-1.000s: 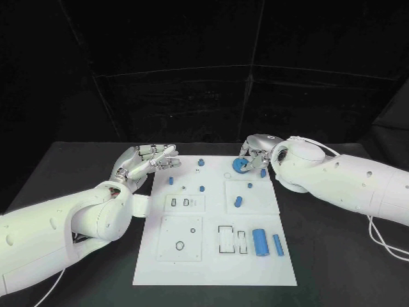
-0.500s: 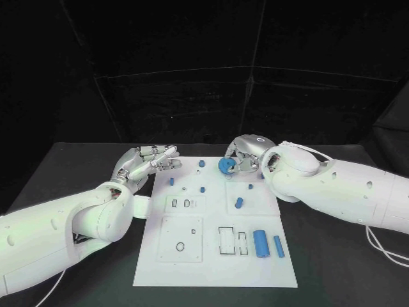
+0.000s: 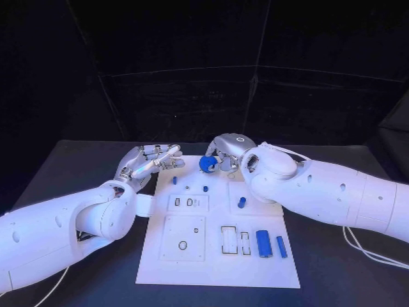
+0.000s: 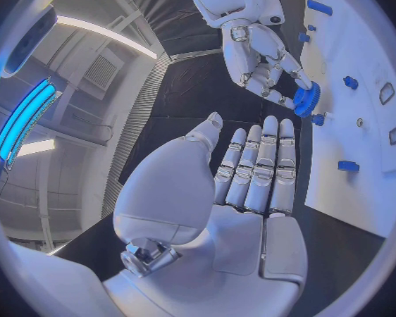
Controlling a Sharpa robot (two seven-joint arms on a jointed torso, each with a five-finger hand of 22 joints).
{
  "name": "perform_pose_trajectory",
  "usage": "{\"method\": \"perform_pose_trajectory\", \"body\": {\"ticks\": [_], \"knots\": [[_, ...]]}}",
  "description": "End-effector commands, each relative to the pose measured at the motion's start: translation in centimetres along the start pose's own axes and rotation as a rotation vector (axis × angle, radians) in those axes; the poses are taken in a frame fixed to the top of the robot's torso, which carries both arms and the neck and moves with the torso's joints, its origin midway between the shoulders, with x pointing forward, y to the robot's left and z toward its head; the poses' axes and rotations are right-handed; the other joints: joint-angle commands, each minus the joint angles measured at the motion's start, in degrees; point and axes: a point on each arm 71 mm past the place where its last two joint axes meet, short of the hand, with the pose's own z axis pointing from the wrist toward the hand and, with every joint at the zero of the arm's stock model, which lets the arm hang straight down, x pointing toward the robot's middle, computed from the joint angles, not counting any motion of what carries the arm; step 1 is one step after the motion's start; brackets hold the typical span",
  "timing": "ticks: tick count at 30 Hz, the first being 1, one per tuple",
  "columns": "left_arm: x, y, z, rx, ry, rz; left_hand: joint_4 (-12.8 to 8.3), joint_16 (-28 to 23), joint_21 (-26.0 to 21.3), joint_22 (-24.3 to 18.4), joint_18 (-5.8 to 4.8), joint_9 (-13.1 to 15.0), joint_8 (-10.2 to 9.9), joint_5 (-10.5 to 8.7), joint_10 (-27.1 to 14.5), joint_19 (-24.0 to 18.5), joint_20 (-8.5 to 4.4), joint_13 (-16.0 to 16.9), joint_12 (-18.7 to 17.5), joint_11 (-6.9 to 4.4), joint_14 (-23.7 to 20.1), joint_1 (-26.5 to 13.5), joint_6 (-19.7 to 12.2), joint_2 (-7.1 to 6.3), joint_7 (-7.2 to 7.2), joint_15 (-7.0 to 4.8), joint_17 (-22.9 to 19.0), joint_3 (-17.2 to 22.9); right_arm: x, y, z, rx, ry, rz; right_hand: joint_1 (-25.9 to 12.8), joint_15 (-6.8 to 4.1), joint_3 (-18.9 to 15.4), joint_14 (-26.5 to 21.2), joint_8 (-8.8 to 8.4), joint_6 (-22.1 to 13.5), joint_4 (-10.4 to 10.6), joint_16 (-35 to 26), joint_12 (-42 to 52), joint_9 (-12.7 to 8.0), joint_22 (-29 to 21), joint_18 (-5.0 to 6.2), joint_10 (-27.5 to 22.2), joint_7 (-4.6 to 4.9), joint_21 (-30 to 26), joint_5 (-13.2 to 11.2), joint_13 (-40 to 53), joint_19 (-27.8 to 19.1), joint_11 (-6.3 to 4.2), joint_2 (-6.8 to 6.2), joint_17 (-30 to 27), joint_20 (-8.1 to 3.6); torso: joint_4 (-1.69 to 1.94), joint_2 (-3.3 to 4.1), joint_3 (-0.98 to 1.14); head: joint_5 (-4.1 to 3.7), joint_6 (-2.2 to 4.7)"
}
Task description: Assemble the parts on the task board
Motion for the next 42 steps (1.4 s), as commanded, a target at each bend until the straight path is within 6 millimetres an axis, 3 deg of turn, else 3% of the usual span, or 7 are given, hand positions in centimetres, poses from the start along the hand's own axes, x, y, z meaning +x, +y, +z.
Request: {"method": "perform_pose_trajectory", "body": {"ticks": [1, 19, 25, 31, 34, 42], "knots": [[0.2, -0.1, 0.0, 0.008, 0.013, -0.006, -0.33, -0.26, -0.26, -0.10, 0.35, -0.02, -0.33, 0.34, -0.46, 0.36, -0.01, -0.03, -0.29, -0.01, 0.02, 0.33, -0.41, 0.35, 0.47, 0.11, -0.09, -0.09, 0.3, 0.2, 0.3, -0.005, 0.009, -0.009, -0.53, -0.47, 0.29, 4.23, -0.01, 1.87, -0.11, 0.11, 0.03, 0.13, 6.75, -1.16, 2.39, -0.75, 0.26, 0.20, -0.04, 0.40, -1.94, 0.23, 6.04, 0.05, -0.05, 0.01, 0.03, 0.17, -0.13], [0.2, -0.1, 0.1, 0.008, 0.013, -0.006, -0.33, -0.26, -0.26, -0.10, 0.35, -0.02, -0.33, 0.34, -0.46, 0.36, -0.01, -0.03, -0.29, -0.01, 0.02, 0.33, -0.41, 0.35, 0.47, 0.11, -0.09, -0.09, 2.3, 1.6, 1.6, -0.012, 0.070, -0.005, -1.76, -0.24, 1.12, 4.19, -1.20, 1.12, 0.08, 0.02, -0.49, 0.01, 6.81, -1.17, 2.10, -0.37, 0.27, 0.03, -0.26, 0.40, -1.63, -0.67, 5.91, 0.19, -0.23, -0.01, 0.11, 0.56, -0.47], [0.2, -0.1, 0.1, 0.008, 0.013, -0.006, -0.33, -0.26, -0.26, -0.10, 0.35, -0.02, -0.33, 0.34, -0.46, 0.36, -0.01, -0.03, -0.29, -0.01, 0.02, 0.33, -0.41, 0.35, 0.47, 0.11, -0.09, -0.09, 2.5, 1.4, 1.7, 0.004, 0.080, 0.002, -4.46, 0.74, 0.65, 4.20, -4.46, -3.63, 0.91, 0.07, -2.48, -0.10, 6.93, -1.21, 0.76, 0.92, 0.29, -0.50, -1.85, 0.43, -0.44, -2.35, 6.11, 1.00, -0.19, 0.00, 0.10, 0.58, -0.52], [0.2, -0.1, 0.1, 0.008, 0.012, -0.006, -0.33, -0.26, -0.26, -0.10, 0.35, -0.02, -0.33, 0.34, -0.46, 0.36, -0.01, -0.03, -0.29, -0.01, 0.02, 0.33, -0.41, 0.35, 0.47, 0.11, -0.09, -0.09, 2.7, 1.2, 1.9, 0.022, 0.092, 0.002, -8.02, 1.52, -0.99, 4.19, -6.31, -6.72, 3.03, 0.07, -3.55, -0.02, 6.99, -1.20, -0.16, 1.74, 0.30, -1.39, -2.62, 0.42, 0.42, -3.29, 6.16, 1.83, -0.19, -0.01, 0.10, 0.62, -0.57], [0.2, -0.1, 0.1, 0.008, 0.012, -0.006, -0.43, -0.29, -0.30, -0.14, 0.35, -0.02, -0.35, 0.33, -0.45, 0.36, -0.01, -0.03, -0.32, -0.02, 0.03, 0.31, -0.41, 0.36, 0.46, 0.11, -0.10, 0.00, 2.7, 1.1, 1.9, 0.028, 0.099, 0.000, -9.01, 1.75, -1.51, 4.19, -6.50, -8.63, 3.99, 0.08, -3.86, -0.10, 6.93, -1.17, -0.46, 1.98, 0.27, -1.49, -2.83, 0.36, 0.64, -3.42, 6.21, 2.08, -0.19, 0.00, 0.11, 0.60, -0.54], [0.1, -0.1, 0.1, 0.007, 0.011, -0.005, -0.45, -0.30, -0.31, -0.15, 0.35, -0.02, -0.35, 0.33, -0.45, 0.36, -0.01, -0.03, -0.32, -0.02, 0.03, 0.31, -0.41, 0.37, 0.46, 0.11, -0.10, 0.01, 2.9, 0.9, 1.9, 0.034, 0.117, 0.001, -9.65, 1.84, -1.85, 4.20, -6.23, -7.13, 4.74, 0.11, -3.74, 0.12, 6.99, -1.18, -0.45, 1.99, 0.28, -1.48, -2.65, 0.39, 0.70, -3.42, 6.30, 2.21, -0.22, -0.01, 0.10, 0.64, -0.52]]}}
